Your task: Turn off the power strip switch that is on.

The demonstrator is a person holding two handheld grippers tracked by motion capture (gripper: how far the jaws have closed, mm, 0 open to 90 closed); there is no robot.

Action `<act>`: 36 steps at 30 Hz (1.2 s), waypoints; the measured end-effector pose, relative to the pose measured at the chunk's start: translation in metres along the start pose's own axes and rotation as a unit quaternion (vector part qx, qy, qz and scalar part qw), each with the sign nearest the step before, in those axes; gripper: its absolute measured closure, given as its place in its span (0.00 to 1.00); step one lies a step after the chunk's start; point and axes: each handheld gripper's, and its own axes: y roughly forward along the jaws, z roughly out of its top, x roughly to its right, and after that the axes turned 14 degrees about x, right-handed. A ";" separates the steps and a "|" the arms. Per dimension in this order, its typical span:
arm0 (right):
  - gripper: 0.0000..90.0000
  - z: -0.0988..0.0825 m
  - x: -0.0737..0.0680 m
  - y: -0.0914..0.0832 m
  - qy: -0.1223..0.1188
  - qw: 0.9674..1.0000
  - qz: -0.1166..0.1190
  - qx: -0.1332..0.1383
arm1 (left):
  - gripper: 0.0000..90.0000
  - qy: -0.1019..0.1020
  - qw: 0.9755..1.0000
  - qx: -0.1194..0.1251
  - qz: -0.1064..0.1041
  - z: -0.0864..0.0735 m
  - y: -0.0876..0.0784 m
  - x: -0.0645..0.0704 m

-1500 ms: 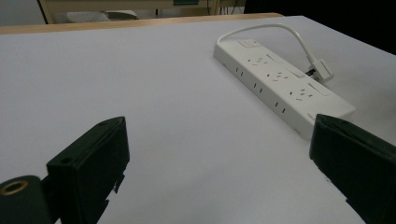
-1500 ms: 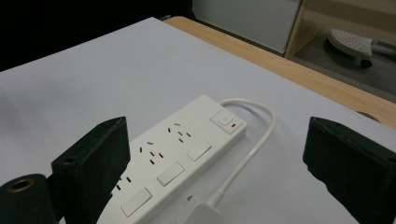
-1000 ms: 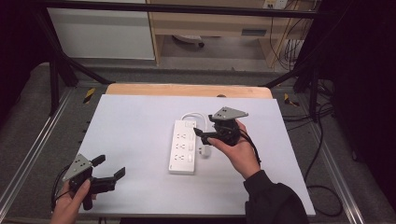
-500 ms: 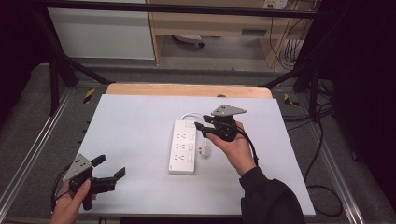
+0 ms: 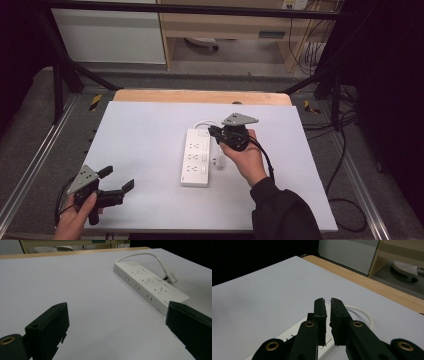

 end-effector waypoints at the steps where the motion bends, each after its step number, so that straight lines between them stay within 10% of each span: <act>1: 0.96 -0.001 -0.002 0.002 -0.004 1.000 0.003 -0.001 | 0.05 0.000 1.000 0.000 0.000 0.000 0.000 0.000; 36: 1.00 -0.035 -0.008 0.016 0.014 0.999 0.033 -0.038 | 0.05 0.002 1.000 -0.003 -0.001 0.000 0.000 0.000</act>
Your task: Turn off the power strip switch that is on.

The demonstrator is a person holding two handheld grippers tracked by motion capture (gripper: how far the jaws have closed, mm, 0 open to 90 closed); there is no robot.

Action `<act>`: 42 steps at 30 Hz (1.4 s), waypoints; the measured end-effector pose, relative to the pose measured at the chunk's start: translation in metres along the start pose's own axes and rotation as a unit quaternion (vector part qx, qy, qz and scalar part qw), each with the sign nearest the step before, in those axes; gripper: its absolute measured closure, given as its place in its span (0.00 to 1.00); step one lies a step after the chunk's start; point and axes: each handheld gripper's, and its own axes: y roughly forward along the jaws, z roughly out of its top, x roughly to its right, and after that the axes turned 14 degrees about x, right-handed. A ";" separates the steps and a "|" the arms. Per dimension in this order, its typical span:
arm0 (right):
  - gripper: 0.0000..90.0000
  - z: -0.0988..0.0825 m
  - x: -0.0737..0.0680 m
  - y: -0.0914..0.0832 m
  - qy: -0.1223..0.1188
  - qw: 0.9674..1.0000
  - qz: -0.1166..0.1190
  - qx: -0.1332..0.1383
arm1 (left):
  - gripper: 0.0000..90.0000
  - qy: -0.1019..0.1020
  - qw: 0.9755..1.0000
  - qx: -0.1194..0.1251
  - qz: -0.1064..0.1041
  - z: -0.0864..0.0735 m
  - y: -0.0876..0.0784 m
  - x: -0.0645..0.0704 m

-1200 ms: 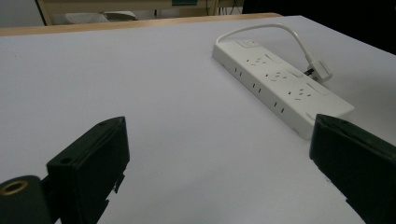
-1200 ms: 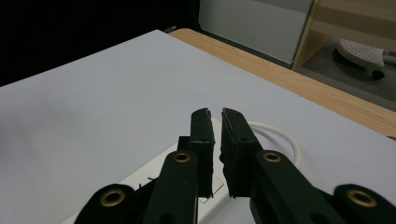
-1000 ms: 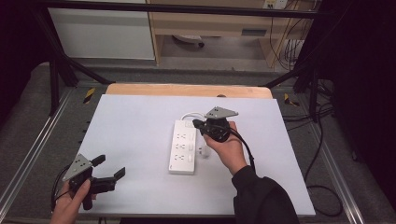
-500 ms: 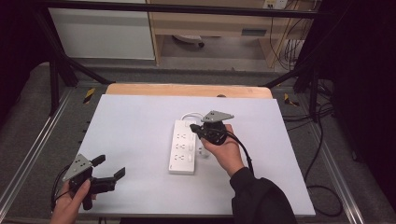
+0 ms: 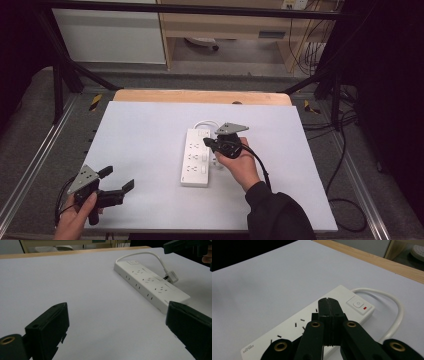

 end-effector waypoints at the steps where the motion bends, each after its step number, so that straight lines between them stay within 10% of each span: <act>1: 1.00 -0.001 0.000 0.000 -0.001 1.000 0.001 -0.002 | 0.05 0.000 1.000 0.000 0.000 0.000 0.000 0.000; 42: 1.00 -0.025 -0.005 0.006 0.014 1.000 0.005 -0.017 | 0.05 0.009 1.000 -0.004 -0.001 0.000 0.001 0.001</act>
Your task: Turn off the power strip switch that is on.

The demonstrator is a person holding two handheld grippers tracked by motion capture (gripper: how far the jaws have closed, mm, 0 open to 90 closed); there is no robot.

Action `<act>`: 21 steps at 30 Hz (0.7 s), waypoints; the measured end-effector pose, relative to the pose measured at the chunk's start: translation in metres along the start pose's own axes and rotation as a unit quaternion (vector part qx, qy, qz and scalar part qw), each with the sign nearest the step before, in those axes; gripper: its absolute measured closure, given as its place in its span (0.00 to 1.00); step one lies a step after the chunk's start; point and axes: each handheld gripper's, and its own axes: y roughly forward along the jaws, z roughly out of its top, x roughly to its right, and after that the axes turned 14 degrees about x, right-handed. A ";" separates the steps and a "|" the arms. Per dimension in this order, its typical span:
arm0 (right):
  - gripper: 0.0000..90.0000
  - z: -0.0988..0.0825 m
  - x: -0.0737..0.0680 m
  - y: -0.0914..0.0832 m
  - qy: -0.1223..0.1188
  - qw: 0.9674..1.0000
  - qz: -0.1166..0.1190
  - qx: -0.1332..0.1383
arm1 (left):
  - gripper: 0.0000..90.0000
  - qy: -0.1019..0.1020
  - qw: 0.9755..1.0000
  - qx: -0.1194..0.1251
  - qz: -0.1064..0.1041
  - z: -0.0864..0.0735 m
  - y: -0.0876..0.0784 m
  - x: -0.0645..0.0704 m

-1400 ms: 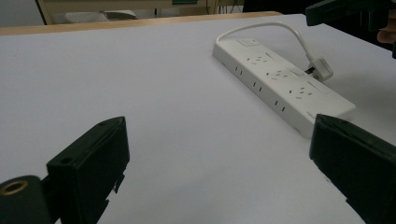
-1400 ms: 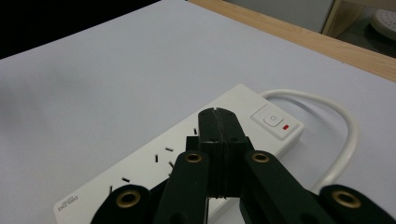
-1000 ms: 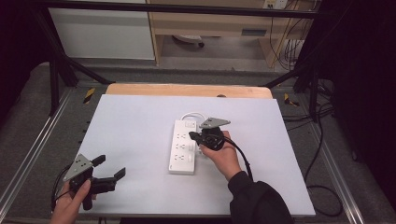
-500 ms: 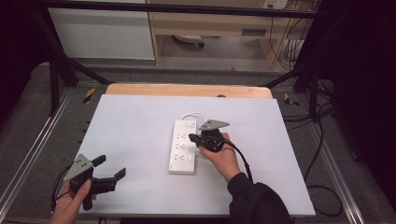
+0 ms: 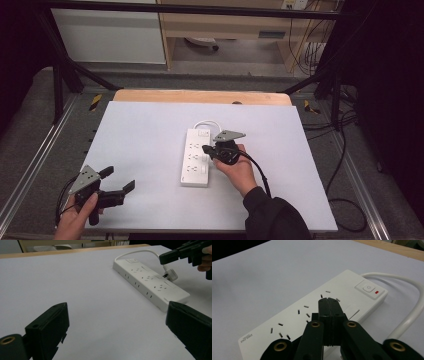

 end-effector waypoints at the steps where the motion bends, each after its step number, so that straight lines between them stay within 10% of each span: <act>1: 1.00 0.000 0.000 0.000 -0.001 1.000 0.000 0.000 | 0.05 0.000 1.000 0.000 0.000 0.000 0.000 0.000; 21: 1.00 -0.015 -0.005 0.002 0.006 1.000 0.006 -0.014 | 0.05 0.000 1.000 0.000 0.001 0.000 0.000 0.000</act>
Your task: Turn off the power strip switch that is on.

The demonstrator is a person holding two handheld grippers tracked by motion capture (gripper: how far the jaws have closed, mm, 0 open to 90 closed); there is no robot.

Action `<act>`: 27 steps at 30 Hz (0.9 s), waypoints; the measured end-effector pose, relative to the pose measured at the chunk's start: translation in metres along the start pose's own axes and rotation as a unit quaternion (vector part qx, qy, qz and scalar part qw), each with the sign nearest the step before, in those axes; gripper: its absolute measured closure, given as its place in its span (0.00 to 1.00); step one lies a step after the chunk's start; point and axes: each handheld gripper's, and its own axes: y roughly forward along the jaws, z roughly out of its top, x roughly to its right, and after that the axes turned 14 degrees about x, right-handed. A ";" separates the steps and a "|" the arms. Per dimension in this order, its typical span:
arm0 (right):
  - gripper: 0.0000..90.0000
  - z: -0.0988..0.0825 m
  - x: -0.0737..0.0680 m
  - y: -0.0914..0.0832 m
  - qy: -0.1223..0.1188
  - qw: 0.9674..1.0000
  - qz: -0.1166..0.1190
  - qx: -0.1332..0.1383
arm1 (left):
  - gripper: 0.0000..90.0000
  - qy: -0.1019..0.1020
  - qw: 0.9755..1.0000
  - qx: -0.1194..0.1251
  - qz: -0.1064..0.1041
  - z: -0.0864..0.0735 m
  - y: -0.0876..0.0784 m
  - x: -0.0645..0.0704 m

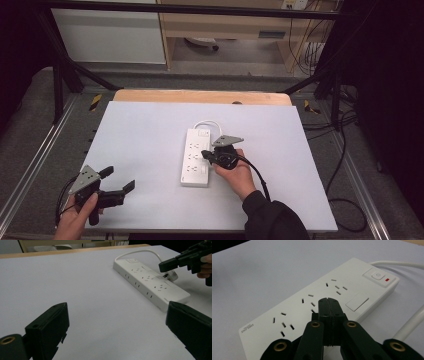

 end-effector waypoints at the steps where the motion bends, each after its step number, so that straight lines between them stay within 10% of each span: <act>1: 1.00 -0.001 0.000 0.000 0.001 1.000 -0.001 0.000 | 0.05 0.000 1.000 0.000 0.000 0.000 0.000 0.000; 27: 1.00 -0.012 -0.004 0.002 -0.006 1.000 -0.002 -0.002 | 0.05 -0.001 1.000 -0.003 0.002 -0.001 0.000 0.000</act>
